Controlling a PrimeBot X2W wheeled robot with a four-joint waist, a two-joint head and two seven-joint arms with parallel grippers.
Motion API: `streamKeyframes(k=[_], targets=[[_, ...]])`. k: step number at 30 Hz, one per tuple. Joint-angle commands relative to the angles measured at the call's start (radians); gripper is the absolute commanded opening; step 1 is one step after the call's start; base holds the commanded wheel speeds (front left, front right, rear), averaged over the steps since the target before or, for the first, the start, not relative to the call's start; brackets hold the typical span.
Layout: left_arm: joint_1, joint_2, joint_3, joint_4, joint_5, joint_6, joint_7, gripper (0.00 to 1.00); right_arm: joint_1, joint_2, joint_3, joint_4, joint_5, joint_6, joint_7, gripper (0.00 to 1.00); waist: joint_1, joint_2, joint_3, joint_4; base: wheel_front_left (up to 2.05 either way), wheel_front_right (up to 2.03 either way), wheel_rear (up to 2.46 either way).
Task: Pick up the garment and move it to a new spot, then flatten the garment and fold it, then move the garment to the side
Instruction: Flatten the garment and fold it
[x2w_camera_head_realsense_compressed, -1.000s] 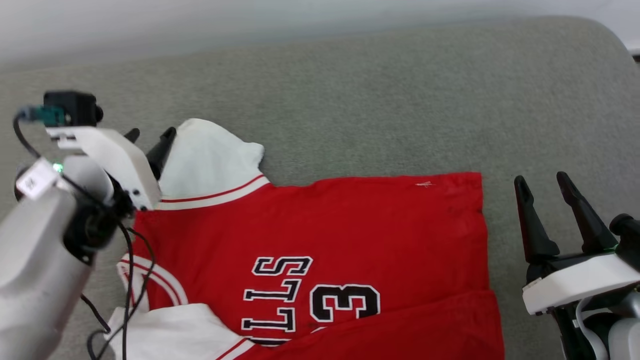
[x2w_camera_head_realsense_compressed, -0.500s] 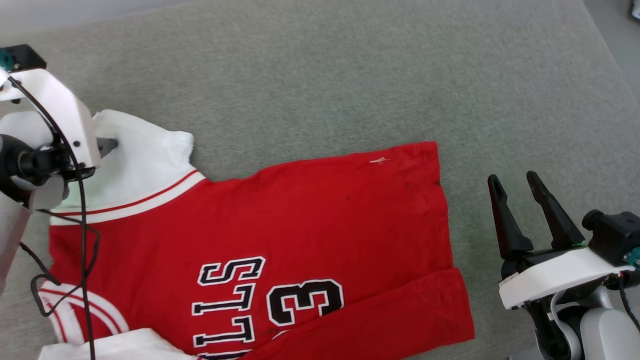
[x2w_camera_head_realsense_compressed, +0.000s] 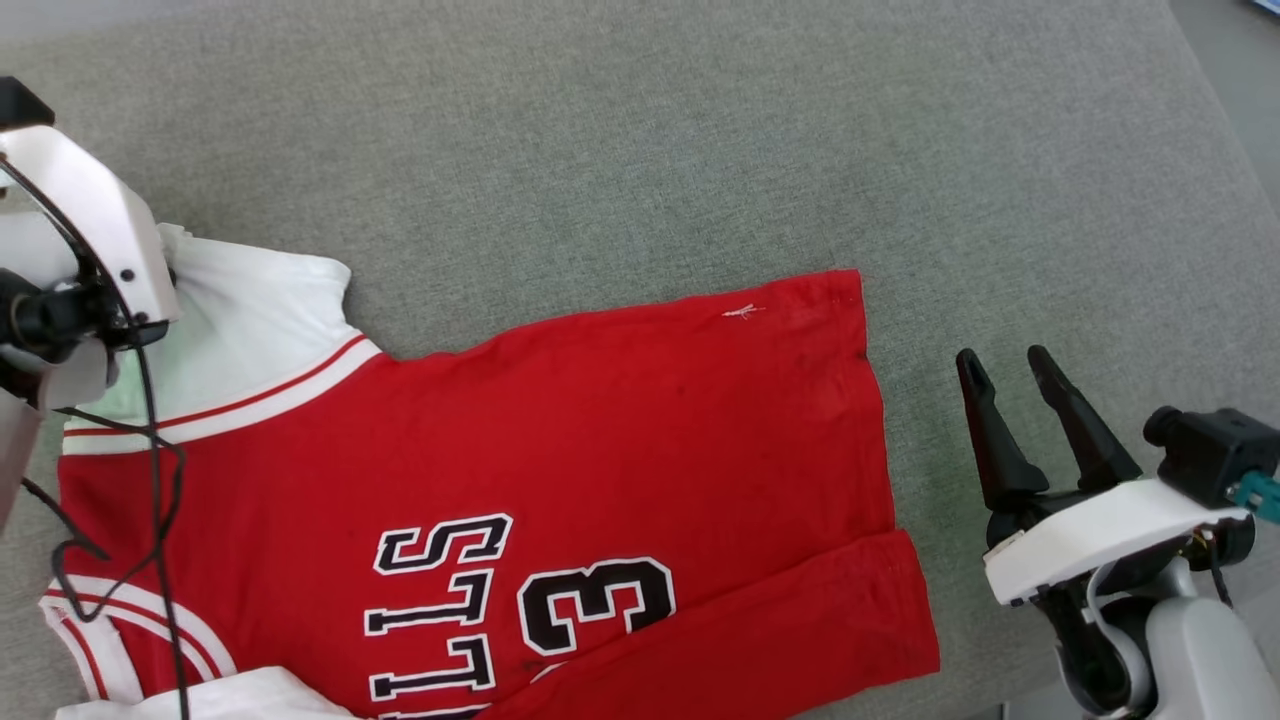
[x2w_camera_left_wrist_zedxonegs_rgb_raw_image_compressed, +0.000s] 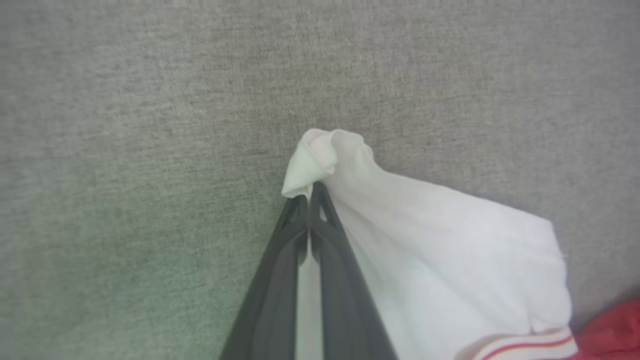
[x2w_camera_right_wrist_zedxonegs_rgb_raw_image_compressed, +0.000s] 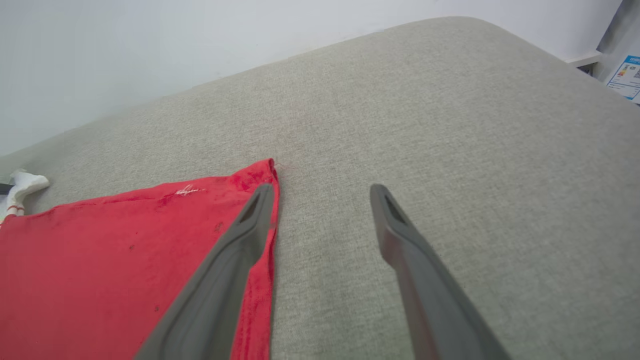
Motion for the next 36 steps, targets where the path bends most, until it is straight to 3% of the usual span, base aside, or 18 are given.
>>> streamKeyframes(k=[1,9,15,21,27,34,36], targets=[[0.055,-0.036,-0.025,0.025,0.004,-0.013,-0.015,0.0,-0.03,-0.032,0.007,0.02,0.029,-0.001,0.02,1.0,0.0002,0.0,-0.023,0.015,0.0,0.0,0.0],[0.019,-0.079,-0.018,0.023,0.03,-0.049,-0.14,0.0,-0.112,-0.159,0.034,0.124,0.141,-0.001,0.178,1.0,0.0002,0.0,-0.095,0.088,0.0,0.0,0.0],[0.009,-0.127,-0.021,-0.014,0.035,-0.086,-0.212,0.0,-0.223,-0.258,0.111,0.228,0.249,-0.001,0.398,1.0,0.0002,0.0,-0.132,0.164,0.0,0.0,0.0],[0.005,-0.149,-0.035,-0.076,0.053,-0.104,-0.257,0.0,-0.337,-0.315,0.177,0.309,0.27,-0.001,0.569,1.0,0.0002,0.0,-0.113,0.236,0.0,0.0,0.0],[0.012,-0.164,-0.042,-0.116,0.058,-0.112,-0.282,0.0,-0.424,-0.333,0.227,0.424,0.253,-0.001,0.643,1.0,0.0002,0.0,-0.08,0.284,0.0,0.0,0.0],[0.034,-0.169,-0.035,-0.123,0.047,-0.124,-0.311,0.0,-0.403,-0.293,0.317,0.58,0.3,0.001,0.767,1.0,0.0002,0.0,-0.065,0.312,0.0,0.0,0.0],[0.042,-0.166,-0.034,-0.12,0.046,-0.129,-0.321,0.0,-0.398,-0.286,0.337,0.594,0.315,0.001,0.78,0.16,0.0002,0.0,-0.068,0.316,0.0,0.0,0.0]])
